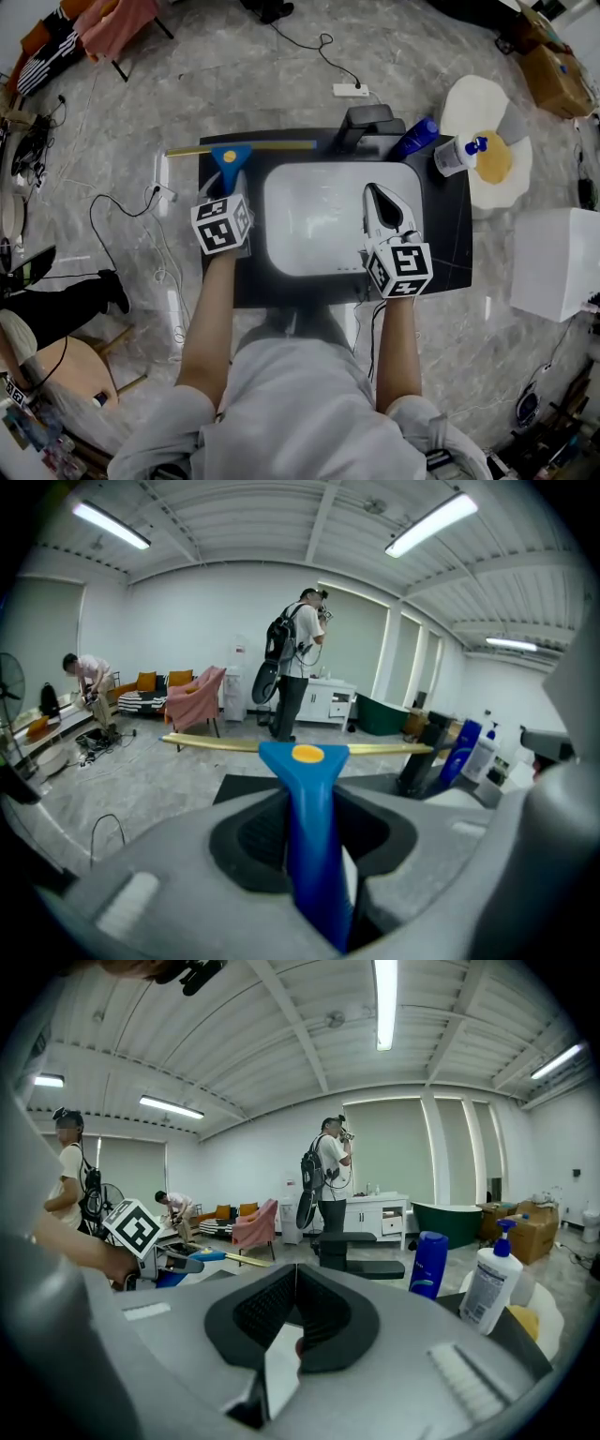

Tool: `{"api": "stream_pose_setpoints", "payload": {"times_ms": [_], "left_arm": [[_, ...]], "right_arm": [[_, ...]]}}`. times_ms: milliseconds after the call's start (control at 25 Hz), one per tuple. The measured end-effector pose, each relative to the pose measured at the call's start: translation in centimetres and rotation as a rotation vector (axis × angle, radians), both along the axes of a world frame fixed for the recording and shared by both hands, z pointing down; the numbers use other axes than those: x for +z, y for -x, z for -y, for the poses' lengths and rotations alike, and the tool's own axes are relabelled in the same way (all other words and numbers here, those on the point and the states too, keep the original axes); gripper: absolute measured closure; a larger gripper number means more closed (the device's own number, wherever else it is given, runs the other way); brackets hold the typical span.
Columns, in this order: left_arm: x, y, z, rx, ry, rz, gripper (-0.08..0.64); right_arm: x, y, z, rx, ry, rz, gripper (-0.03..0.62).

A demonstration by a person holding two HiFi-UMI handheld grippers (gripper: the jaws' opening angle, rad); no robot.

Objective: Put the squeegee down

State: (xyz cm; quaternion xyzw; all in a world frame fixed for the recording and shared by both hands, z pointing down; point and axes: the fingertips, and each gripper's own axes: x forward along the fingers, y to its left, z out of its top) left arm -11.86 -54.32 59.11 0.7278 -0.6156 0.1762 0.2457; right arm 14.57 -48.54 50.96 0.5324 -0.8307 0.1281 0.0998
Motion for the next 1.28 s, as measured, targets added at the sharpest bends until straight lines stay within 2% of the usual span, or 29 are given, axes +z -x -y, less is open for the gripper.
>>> {"api": "stream_pose_setpoints", "payload": {"times_ms": [360,640,1280], "left_arm": [[5.0,0.1,1.2,-0.038,0.095,-0.007,0.431],[8.2,-0.1,1.6,-0.033,0.147,0.015,0.431],[11.6,-0.8,1.8,-0.029,0.227,0.038,0.43]], "right_arm": [[1.5,-0.4,1.4,-0.01,0.023,-0.007,0.589],[3.2,-0.7,2.1,-0.016,0.051,-0.008,0.589],[4.8,-0.8,3.2,-0.02,0.081,-0.009,0.589]]}}
